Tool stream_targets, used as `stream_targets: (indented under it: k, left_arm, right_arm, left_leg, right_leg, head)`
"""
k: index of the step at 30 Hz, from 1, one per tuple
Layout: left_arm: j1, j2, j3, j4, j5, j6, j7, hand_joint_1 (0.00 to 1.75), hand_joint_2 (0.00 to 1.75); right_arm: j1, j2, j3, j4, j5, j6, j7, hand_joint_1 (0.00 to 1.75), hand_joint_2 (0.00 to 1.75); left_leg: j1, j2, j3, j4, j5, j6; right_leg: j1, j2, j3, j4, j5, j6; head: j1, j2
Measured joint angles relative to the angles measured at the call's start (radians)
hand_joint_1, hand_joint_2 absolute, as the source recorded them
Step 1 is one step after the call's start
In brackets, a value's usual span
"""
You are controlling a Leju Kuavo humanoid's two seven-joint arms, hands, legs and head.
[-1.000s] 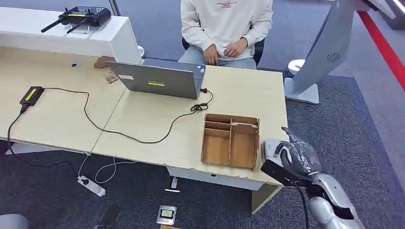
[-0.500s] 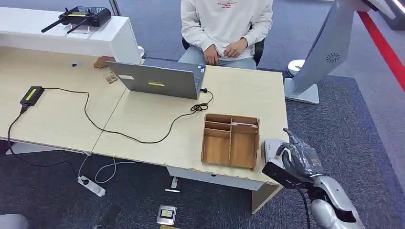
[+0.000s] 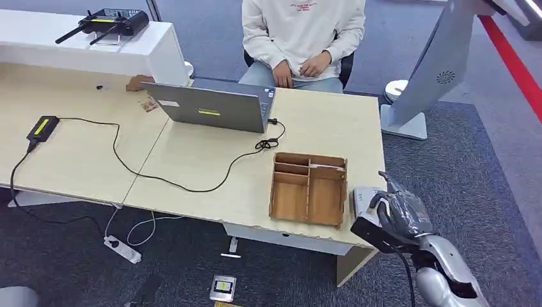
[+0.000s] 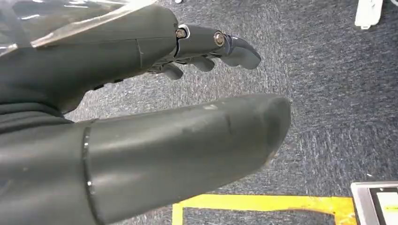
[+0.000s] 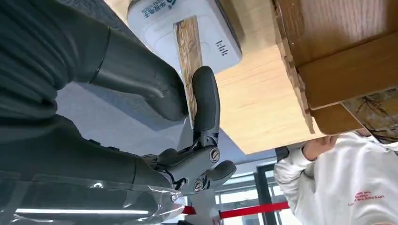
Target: Pass the card to the sensor for recognition and then transmit it.
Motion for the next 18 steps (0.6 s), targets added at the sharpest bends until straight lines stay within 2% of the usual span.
stream_targets:
  k: [18]
  left_arm:
    - [0.000,0.000,0.001,0.001,-0.003,0.000,0.005,0.00,0.00]
  right_arm:
    - [-0.004,0.006,0.002,0.026,0.018,-0.009,-0.006,1.75,1.75]
  left_leg:
    - [0.000,0.000,0.000,0.000,0.000,0.000]
  right_leg:
    - [0.000,0.000,0.000,0.000,0.000,0.000]
  head:
    - [0.000,0.000]
